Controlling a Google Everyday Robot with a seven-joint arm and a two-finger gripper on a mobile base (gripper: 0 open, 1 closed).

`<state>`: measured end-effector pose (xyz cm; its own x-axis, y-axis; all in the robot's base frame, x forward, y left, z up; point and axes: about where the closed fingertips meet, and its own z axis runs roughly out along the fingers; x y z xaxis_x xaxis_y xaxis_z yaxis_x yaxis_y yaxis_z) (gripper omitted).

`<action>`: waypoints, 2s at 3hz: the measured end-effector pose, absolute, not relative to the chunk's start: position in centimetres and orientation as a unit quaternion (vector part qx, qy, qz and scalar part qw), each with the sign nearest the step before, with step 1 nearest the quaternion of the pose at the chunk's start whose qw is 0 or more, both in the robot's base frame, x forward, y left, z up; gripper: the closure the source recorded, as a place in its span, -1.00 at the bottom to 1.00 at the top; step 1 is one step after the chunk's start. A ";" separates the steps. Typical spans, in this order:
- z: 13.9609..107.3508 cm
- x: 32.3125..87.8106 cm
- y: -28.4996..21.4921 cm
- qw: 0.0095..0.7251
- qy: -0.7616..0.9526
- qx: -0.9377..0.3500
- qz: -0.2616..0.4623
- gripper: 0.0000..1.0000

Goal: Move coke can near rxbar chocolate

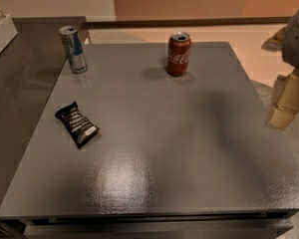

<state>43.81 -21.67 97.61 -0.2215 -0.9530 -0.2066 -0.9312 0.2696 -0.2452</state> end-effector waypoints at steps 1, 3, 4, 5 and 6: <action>97.7 43.8 -21.7 0.160 0.781 -0.603 -0.035 -1.00; 96.8 48.4 -20.2 0.193 0.799 -0.568 -0.024 -1.00; 96.0 53.0 -18.6 0.226 0.813 -0.536 -0.006 -1.00; 95.2 57.9 -16.8 0.261 0.825 -0.501 0.010 -1.00; 94.6 62.5 -14.9 0.290 0.832 -0.472 0.030 -1.00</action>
Offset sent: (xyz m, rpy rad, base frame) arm 0.0336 0.0120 -0.0094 0.0562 -0.0181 -0.0575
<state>62.49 -14.85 94.57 -0.3856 -0.7682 -0.5111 -0.8025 0.5526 -0.2251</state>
